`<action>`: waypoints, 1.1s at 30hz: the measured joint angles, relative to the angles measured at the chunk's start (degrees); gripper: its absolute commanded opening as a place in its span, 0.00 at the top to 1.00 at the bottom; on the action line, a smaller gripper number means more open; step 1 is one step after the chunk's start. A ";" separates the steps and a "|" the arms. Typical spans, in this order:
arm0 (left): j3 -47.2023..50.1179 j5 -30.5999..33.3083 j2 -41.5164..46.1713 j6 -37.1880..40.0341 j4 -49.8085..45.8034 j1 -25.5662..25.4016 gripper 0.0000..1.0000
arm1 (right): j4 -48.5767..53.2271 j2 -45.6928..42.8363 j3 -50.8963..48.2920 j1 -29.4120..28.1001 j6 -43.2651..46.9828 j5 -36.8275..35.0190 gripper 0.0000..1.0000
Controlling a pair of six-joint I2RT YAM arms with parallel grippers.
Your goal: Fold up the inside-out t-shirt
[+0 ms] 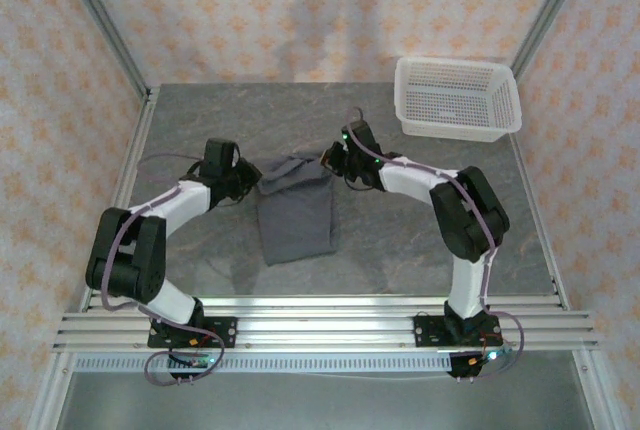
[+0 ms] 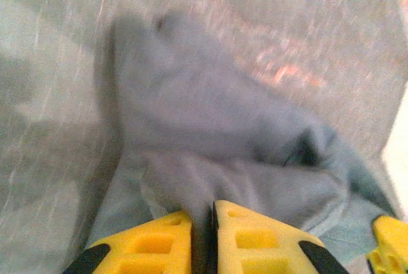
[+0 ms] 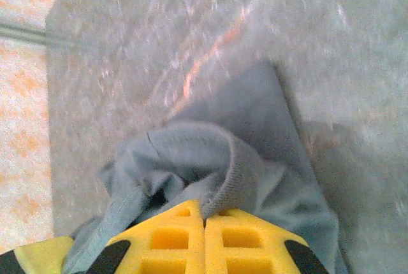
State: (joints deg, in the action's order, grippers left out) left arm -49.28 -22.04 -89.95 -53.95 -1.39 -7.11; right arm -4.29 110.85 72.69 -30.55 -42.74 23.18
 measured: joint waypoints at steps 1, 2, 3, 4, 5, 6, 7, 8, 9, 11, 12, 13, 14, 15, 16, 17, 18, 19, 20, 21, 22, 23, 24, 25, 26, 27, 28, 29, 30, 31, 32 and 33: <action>-1.84 0.00 -1.88 -0.20 0.66 0.81 0.75 | -0.02 1.62 2.16 0.68 -0.17 0.46 0.88; -3.48 -0.02 -3.63 -0.59 1.25 1.40 0.73 | 0.07 3.19 4.15 1.27 -0.22 0.85 0.85; -5.64 -0.04 -6.19 -0.83 2.03 2.12 0.71 | 0.37 5.27 6.67 1.84 -0.31 1.29 0.84; -7.61 -0.11 -8.52 -1.05 2.60 2.64 0.69 | 0.59 7.32 9.07 2.25 -0.31 1.73 0.82; -9.22 -0.24 -10.54 -1.40 3.10 3.04 0.66 | 0.81 8.92 10.95 2.49 -0.17 2.01 0.80; -11.02 -0.26 -12.83 -1.64 3.74 3.50 0.64 | 1.09 10.78 13.18 2.73 -0.17 2.38 0.75; -12.59 -0.35 -14.99 -1.88 4.17 3.89 0.62 | 1.66 12.22 15.08 2.95 0.00 2.58 0.70; -13.70 -0.44 -16.61 -2.12 4.55 4.24 0.61 | 2.34 13.49 16.79 3.15 0.22 2.84 0.68; -14.58 -0.46 -18.14 -2.21 4.98 4.59 0.60 | 3.19 14.51 18.56 3.30 0.70 3.13 0.66; -15.26 -0.46 -19.74 -2.60 5.42 5.33 0.59 | 5.25 16.22 22.08 3.63 1.64 3.56 0.63; -15.30 -0.46 -19.96 -2.73 5.42 5.77 0.58 | 6.58 16.65 23.69 3.80 2.25 3.74 0.63; -15.28 -0.50 -19.96 -2.82 5.42 6.23 0.57 | 7.82 16.72 24.87 4.02 2.86 3.89 0.62; -15.30 -0.55 -19.91 -2.84 5.53 6.62 0.56 | 8.59 16.68 25.66 4.24 3.52 3.96 0.60; -15.28 -0.70 -19.50 -2.78 5.46 7.21 0.55 | 8.87 16.35 25.94 4.50 4.24 4.09 0.58; -15.04 -0.87 -18.78 -2.67 5.40 7.69 0.54 | 9.55 15.76 25.88 4.76 5.25 4.04 0.55; -14.47 -0.92 -17.33 -2.25 4.85 8.22 0.53 | 10.03 14.71 24.94 5.03 6.32 3.82 0.53; -13.49 -0.87 -15.15 -1.51 4.15 8.72 0.52 | 10.45 12.94 22.80 5.25 7.56 3.41 0.50; -12.50 -0.76 -12.76 -0.72 3.23 9.05 0.48 | 10.56 11.13 20.50 5.44 8.68 3.19 0.49; -11.30 -0.59 -9.68 0.24 2.16 9.25 0.45 | 10.54 8.68 17.16 5.64 9.88 2.91 0.48; -10.01 -0.50 -6.29 1.57 1.09 9.31 0.44 | 10.40 6.03 13.55 5.79 11.02 2.73 0.48; -9.14 -0.52 -3.65 2.80 0.15 9.31 0.41 | 10.32 4.39 11.19 5.84 11.89 2.82 0.48; -8.31 -0.50 -0.87 4.35 -1.05 9.11 0.40 | 10.16 2.71 8.70 5.86 12.94 3.30 0.48; -7.78 -0.44 1.03 5.92 -2.21 8.96 0.40 | 10.05 1.97 7.30 5.84 13.88 4.02 0.48; -7.30 -0.46 2.16 7.32 -2.97 8.72 0.40 | 9.97 1.86 6.60 5.84 14.80 4.85 0.48; -6.82 -0.52 2.75 8.68 -3.65 8.59 0.40 | 9.88 2.05 6.29 5.84 15.69 5.66 0.48; -6.29 -0.90 2.80 9.88 -4.26 8.44 0.40 | 9.88 2.45 6.25 5.79 16.48 6.49 0.48; -5.84 -1.31 2.43 10.75 -4.72 8.31 0.41 | 9.75 2.82 6.23 5.79 17.07 6.99 0.48; -5.44 -1.84 1.62 11.85 -5.33 8.26 0.41 | 9.40 3.13 6.23 5.79 17.55 7.37 0.48; -5.29 -2.56 0.52 12.61 -5.77 8.24 0.41 | 8.96 3.41 6.23 5.79 17.90 7.61 0.48; -5.29 -3.32 -0.92 13.42 -5.90 8.24 0.41 | 8.48 3.69 6.23 5.79 18.08 7.82 0.48; -5.35 -4.02 -2.58 14.10 -5.88 8.24 0.42 | 7.96 4.22 6.40 5.79 18.34 8.15 0.48; -5.38 -4.72 -4.31 14.80 -5.90 8.24 0.41 | 7.74 4.94 6.75 5.79 18.51 8.44 0.48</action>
State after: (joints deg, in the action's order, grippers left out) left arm -54.65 -26.76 -94.26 -39.16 -7.29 1.13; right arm 3.44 115.79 79.44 -24.75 -24.23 31.62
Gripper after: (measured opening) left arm 0.585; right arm 0.524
